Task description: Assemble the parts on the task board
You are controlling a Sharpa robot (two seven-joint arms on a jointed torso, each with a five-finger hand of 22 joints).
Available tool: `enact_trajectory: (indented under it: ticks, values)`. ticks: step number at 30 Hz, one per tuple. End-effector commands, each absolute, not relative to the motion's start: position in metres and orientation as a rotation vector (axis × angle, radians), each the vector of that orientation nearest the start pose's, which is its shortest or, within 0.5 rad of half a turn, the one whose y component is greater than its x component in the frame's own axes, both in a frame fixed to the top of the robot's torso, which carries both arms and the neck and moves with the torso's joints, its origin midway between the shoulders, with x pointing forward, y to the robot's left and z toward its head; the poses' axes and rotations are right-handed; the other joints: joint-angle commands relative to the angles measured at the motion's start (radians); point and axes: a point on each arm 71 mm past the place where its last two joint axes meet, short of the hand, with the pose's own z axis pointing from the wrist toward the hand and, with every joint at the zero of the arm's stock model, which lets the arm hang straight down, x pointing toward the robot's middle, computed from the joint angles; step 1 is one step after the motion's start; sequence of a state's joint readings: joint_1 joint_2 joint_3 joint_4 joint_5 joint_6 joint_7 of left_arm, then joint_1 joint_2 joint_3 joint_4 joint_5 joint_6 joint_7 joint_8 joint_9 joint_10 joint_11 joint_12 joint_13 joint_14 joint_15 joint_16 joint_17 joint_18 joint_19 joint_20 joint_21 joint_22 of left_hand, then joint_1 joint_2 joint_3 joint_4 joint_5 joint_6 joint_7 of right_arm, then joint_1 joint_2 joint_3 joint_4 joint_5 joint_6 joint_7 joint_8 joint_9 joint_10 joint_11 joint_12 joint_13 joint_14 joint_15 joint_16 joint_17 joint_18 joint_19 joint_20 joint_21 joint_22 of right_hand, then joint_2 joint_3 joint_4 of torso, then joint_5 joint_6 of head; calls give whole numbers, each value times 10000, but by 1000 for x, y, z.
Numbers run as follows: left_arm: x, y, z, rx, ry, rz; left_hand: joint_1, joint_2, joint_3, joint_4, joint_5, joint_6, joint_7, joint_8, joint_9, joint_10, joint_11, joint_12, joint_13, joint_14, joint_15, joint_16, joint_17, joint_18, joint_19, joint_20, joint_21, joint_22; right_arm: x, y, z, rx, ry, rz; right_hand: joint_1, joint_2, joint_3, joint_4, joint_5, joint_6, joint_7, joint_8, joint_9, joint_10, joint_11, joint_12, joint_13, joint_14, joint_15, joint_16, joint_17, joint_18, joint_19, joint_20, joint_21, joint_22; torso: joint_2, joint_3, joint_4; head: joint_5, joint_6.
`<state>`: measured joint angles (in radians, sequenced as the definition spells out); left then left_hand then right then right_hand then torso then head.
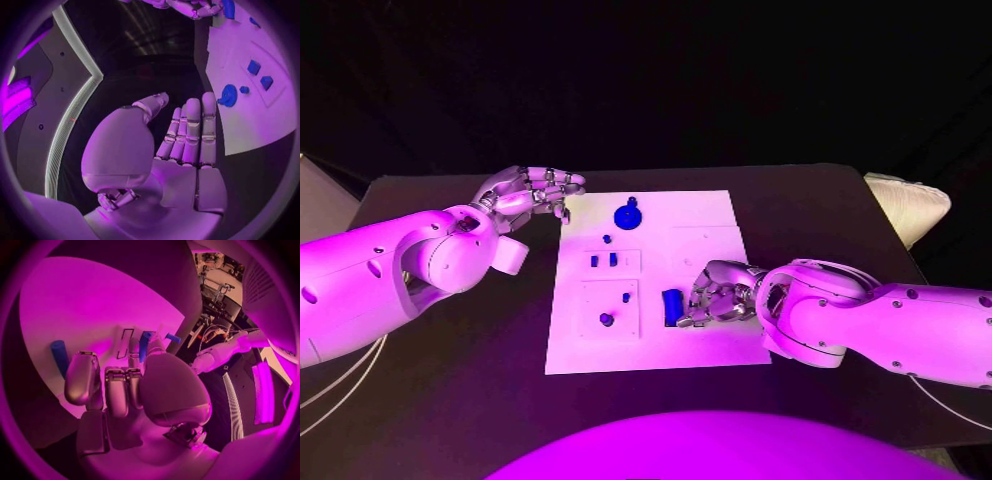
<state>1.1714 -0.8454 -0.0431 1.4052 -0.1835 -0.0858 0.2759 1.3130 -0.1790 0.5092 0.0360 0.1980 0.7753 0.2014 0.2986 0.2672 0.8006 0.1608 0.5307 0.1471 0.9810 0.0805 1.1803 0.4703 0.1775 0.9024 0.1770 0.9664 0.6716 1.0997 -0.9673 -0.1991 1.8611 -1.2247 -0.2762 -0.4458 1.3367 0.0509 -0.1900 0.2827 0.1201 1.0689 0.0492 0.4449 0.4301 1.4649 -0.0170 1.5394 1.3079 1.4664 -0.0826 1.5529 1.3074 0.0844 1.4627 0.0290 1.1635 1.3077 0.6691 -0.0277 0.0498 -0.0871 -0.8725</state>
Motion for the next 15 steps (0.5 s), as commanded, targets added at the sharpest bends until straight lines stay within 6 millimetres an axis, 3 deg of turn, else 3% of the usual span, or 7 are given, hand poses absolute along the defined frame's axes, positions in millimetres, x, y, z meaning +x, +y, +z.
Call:
enact_trajectory:
  ticks: [1, 7, 12, 15]
  values:
    - [497, 230, -206, -9607, 16778, -15220, -26, 11, 17, 60, 17, -62, 197, 27, -12, -68, -21, 47, 15, -36, 40, 55, -15, 74, 62, 13, -17, -11, 369, -186, -268, 1272, 21596, 5839, 202, 81, 7, -13, 65, 10, -41, -38, -18, 898, -92, -32, 2417, 966, -35, 41, 2253, -122, 103, -56, -3, 947, -1, 3, -4, -2, -2]
    - [497, 229, -206, -9584, 16805, -15229, -26, 11, 17, 60, 17, -62, 197, 27, -12, -68, -21, 47, 15, -36, 40, 55, -15, 74, 62, 13, -17, -11, 368, -186, -270, 1061, 21773, 5854, 263, -194, -76, 0, -9, 17, -25, -40, -36, 894, -79, -42, 2413, 962, -28, 34, 2238, -120, 97, -54, -34, 947, 0, -1, -4, -5, -2]
    - [498, 230, -206, -9585, 16805, -15217, -26, 11, 17, 60, 17, -62, 197, 27, -12, -68, -21, 47, 15, -36, 40, 55, -15, 74, 62, 13, -17, -11, 368, -185, -272, 929, 21918, 5843, 303, -534, -23, 47, -441, 46, 1, -32, -60, 878, -56, -78, 2396, 954, -8, 19, 2201, -113, 81, -39, -102, 940, -4, -1, -4, -15, -2]
    - [498, 230, -206, -9586, 16805, -15211, -26, 11, 17, 60, 17, -62, 197, 27, -12, -68, -21, 47, 15, -36, 40, 55, -15, 74, 62, 13, -17, -11, 368, -185, -272, 955, 21906, 5828, 190, -561, 45, 80, -613, 63, 15, -26, -69, 880, -44, -75, 2400, 956, 0, 22, 2210, -115, 85, -32, -99, 949, -1, 0, 0, -10, -2]
